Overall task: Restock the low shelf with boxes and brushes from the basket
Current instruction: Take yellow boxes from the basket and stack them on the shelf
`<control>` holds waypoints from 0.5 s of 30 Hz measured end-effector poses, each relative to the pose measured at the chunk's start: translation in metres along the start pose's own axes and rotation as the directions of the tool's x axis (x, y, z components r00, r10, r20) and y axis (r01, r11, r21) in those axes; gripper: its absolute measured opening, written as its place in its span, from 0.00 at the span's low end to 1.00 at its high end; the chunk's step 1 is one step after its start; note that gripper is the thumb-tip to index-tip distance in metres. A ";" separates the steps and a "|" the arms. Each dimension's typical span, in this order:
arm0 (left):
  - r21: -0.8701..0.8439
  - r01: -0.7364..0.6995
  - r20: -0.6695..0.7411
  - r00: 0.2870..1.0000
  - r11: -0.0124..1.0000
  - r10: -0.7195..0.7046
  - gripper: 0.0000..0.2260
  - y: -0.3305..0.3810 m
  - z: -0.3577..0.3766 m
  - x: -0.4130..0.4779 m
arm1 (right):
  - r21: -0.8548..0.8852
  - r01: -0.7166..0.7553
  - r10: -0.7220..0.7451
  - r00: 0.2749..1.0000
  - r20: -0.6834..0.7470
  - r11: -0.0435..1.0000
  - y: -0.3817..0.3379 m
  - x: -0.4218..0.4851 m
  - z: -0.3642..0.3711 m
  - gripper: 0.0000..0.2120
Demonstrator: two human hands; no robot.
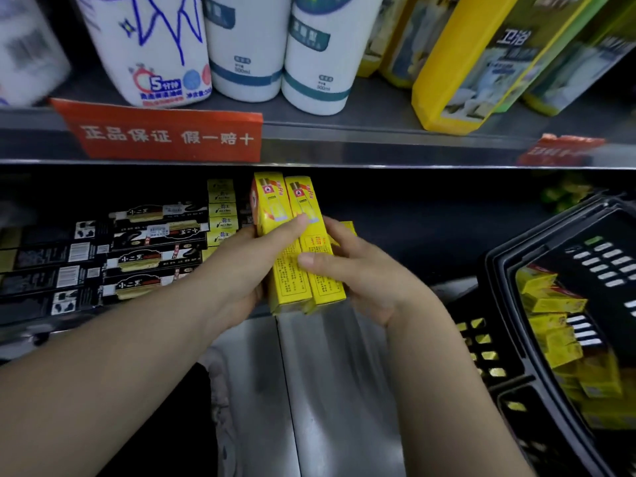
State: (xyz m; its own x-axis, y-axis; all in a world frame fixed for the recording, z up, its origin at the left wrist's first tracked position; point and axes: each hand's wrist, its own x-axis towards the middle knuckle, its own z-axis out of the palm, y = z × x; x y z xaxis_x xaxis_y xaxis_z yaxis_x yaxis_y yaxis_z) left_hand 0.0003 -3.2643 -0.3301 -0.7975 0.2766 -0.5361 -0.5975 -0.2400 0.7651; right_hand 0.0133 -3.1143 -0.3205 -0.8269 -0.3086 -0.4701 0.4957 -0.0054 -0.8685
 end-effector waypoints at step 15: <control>0.071 -0.010 -0.079 0.997 0.997 0.015 0.08 0.002 -0.015 0.004 | -0.880 -0.455 -0.161 0.866 -0.473 0.140 -0.007 0.108 -0.084 0.18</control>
State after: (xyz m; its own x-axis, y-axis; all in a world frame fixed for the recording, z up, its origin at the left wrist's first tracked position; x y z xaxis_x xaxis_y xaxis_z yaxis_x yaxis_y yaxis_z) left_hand -0.0057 -3.2772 -0.3359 -0.8107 0.1981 -0.5510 -0.5824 -0.1764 0.7935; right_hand -0.1020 -3.0675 -0.3790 -0.9216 0.1838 -0.3419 0.2120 0.9762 -0.0466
